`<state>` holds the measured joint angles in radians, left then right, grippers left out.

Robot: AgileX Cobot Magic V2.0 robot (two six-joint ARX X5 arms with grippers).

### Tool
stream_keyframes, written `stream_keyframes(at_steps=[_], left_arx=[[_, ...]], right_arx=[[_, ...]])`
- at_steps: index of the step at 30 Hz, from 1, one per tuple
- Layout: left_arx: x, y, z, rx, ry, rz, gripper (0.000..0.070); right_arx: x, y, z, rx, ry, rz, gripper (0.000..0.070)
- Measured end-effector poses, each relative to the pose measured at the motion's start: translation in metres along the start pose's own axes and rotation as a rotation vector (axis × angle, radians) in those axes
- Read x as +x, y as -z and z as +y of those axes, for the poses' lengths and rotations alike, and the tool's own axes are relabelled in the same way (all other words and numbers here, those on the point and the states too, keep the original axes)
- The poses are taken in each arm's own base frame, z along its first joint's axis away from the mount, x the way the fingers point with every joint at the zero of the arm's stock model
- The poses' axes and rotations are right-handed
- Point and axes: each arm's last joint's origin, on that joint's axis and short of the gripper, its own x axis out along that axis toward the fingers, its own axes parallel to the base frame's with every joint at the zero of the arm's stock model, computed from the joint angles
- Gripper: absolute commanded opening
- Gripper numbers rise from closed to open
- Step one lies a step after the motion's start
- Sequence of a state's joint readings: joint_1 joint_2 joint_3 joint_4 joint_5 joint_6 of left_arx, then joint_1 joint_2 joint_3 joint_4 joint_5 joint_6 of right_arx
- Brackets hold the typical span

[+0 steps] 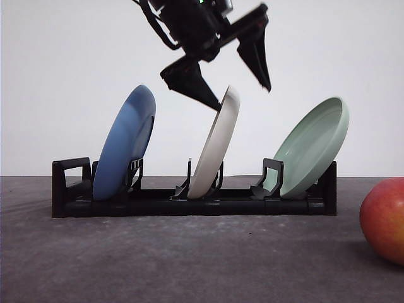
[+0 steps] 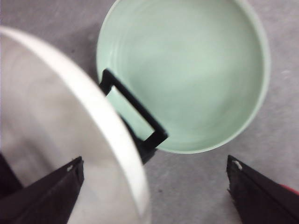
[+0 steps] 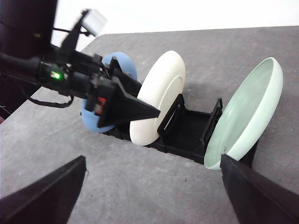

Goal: Place pomegranate in white plate

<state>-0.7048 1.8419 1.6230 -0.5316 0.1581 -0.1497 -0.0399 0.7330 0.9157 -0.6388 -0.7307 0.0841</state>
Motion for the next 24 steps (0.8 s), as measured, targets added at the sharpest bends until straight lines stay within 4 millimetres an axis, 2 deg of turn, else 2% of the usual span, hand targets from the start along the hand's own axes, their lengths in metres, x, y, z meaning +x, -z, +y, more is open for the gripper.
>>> stream_keyframes(at_steps=[3, 6, 10, 15, 16, 24], left_arx=[[0.0040, 0.0019, 0.0010, -0.003, -0.005, 0.016, 0.0557], [0.0042, 0.0037, 0.0007, -0.004, -0.006, 0.033, 0.0413], [0.0045, 0.0044, -0.0020, 0.000, -0.002, 0.038, 0.0145], [0.0041, 0.0052, -0.0034, 0.000, -0.002, 0.050, 0.0019], [0.0041, 0.0052, -0.0033, 0.000, -0.002, 0.051, 0.0000], [0.0033, 0.0057, -0.0033, -0.003, -0.004, 0.063, 0.0000]], right_arx=[[0.0000, 0.0000, 0.0000, 0.000, 0.000, 0.000, 0.0587], [0.0000, 0.0000, 0.0000, 0.000, 0.000, 0.000, 0.0587], [0.0000, 0.0000, 0.0000, 0.000, 0.000, 0.000, 0.0586], [0.0000, 0.0000, 0.0000, 0.002, 0.000, 0.000, 0.0586], [0.0000, 0.0000, 0.0000, 0.002, 0.000, 0.000, 0.0586], [0.0000, 0.0000, 0.0000, 0.002, 0.000, 0.000, 0.0586]])
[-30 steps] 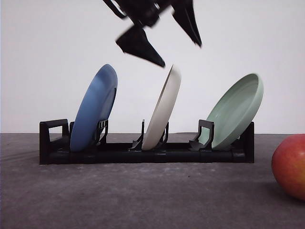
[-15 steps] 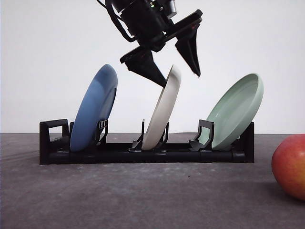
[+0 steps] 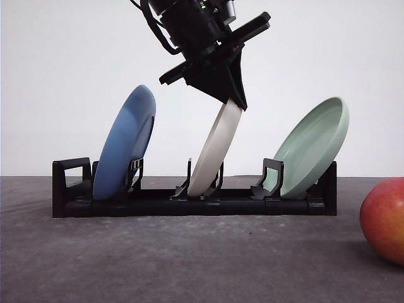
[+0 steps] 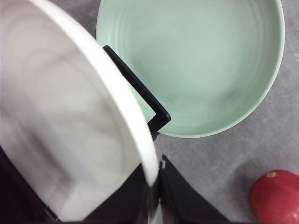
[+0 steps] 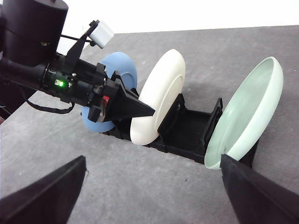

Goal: Place pomegranate in white plate

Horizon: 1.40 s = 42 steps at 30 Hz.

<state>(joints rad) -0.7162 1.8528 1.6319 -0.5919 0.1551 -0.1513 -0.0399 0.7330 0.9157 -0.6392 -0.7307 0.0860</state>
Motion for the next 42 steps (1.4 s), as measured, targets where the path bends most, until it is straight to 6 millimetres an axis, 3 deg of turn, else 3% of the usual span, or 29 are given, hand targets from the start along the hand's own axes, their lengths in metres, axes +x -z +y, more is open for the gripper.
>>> stream_keyframes(at_steps=[7, 21, 33, 36, 42], left_arx=[[-0.016, -0.014, -0.008, 0.006, 0.006, 0.005, 0.0000], [-0.074, -0.033, -0.067, 0.123, 0.038, 0.051, 0.0000], [-0.149, 0.018, -0.124, 0.358, -0.099, 0.204, 0.0000], [-0.154, 0.036, -0.135, 0.414, -0.159, 0.254, 0.0000], [-0.146, 0.078, -0.142, 0.439, -0.223, 0.309, 0.0000]], right_arx=[[0.000, 0.000, 0.000, 0.000, 0.000, 0.000, 0.0586], [0.000, 0.000, 0.000, 0.000, 0.000, 0.000, 0.0586], [0.000, 0.001, 0.000, 0.003, -0.001, 0.005, 0.0586], [0.001, 0.002, 0.001, 0.008, -0.008, 0.016, 0.0586], [0.003, 0.003, 0.004, 0.007, -0.027, 0.034, 0.0586]])
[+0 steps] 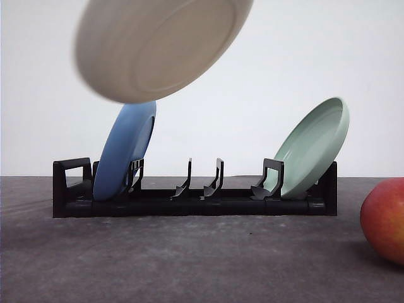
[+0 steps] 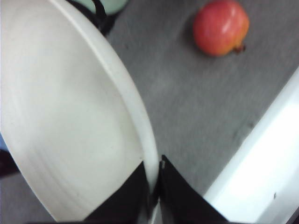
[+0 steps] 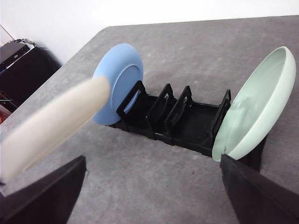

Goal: Place pomegranate in white plate

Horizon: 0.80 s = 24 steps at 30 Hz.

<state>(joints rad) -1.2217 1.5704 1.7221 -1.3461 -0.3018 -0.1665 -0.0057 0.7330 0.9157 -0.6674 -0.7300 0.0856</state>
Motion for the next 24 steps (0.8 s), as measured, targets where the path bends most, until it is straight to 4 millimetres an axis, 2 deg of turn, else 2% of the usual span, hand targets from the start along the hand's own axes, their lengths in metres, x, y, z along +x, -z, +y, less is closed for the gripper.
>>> stream_keyframes(at_steps=[3, 8, 12, 19, 24], left_arx=[[0.016, 0.018, -0.012, 0.028, -0.066, 0.067, 0.0000], [0.053, 0.034, -0.037, 0.074, -0.092, 0.119, 0.0000], [0.076, 0.043, -0.053, 0.097, -0.090, 0.100, 0.0000], [0.115, 0.055, -0.063, 0.096, -0.111, 0.140, 0.0000], [0.141, 0.052, -0.074, 0.110, -0.120, 0.174, 0.0000]], right_arx=[[0.001, 0.000, 0.002, -0.005, -0.013, 0.006, 0.0586], [0.003, 0.001, 0.004, -0.014, -0.035, 0.016, 0.0586], [0.004, 0.002, 0.006, -0.016, -0.047, 0.025, 0.0586], [0.004, 0.005, 0.007, 0.004, -0.051, 0.055, 0.0586], [0.004, 0.006, 0.007, 0.013, -0.050, 0.065, 0.0586]])
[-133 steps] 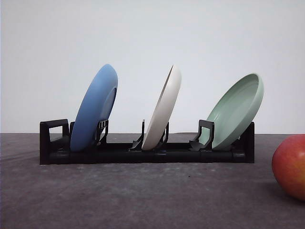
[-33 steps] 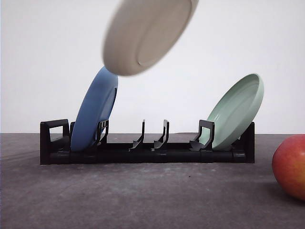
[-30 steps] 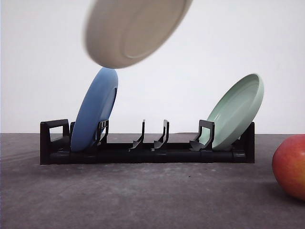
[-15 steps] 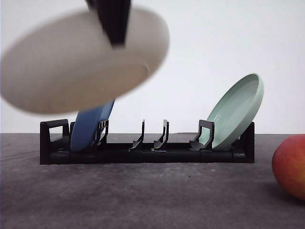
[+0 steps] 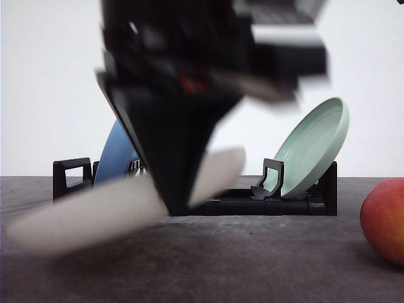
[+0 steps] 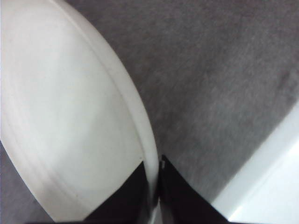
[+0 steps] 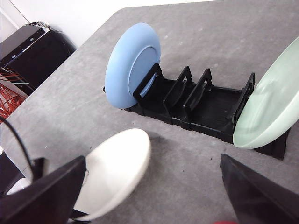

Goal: Place pomegranate in white plate

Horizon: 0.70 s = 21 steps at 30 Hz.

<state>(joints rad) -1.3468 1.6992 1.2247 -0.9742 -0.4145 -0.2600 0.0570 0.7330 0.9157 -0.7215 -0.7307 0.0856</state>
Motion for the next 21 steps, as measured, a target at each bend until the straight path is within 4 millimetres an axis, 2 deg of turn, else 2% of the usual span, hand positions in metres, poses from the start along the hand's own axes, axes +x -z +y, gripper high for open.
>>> stream_keyframes(at_steps=[5, 7, 12, 14, 16, 21], left_arx=[[0.022, -0.004, -0.011, 0.023, -0.015, 0.050, 0.0006], [0.025, -0.004, -0.013, 0.027, -0.018, 0.058, 0.0105], [0.025, -0.006, -0.013, 0.014, -0.015, 0.048, 0.0446], [0.026, -0.006, -0.012, 0.007, -0.017, 0.049, 0.0546], [0.026, -0.005, -0.011, -0.003, -0.019, 0.056, 0.0600], [0.022, -0.003, -0.009, -0.037, -0.024, 0.069, 0.0606]], right_arx=[[0.000, 0.001, 0.000, 0.009, 0.001, 0.010, 0.0586], [0.000, 0.002, 0.000, 0.014, 0.001, 0.016, 0.0586], [0.000, 0.004, 0.000, 0.027, 0.003, 0.030, 0.0586], [0.000, 0.005, 0.000, 0.036, 0.004, 0.041, 0.0586], [0.000, 0.006, 0.000, 0.042, 0.004, 0.047, 0.0586], [0.001, 0.007, 0.002, 0.040, -0.013, 0.066, 0.0586]])
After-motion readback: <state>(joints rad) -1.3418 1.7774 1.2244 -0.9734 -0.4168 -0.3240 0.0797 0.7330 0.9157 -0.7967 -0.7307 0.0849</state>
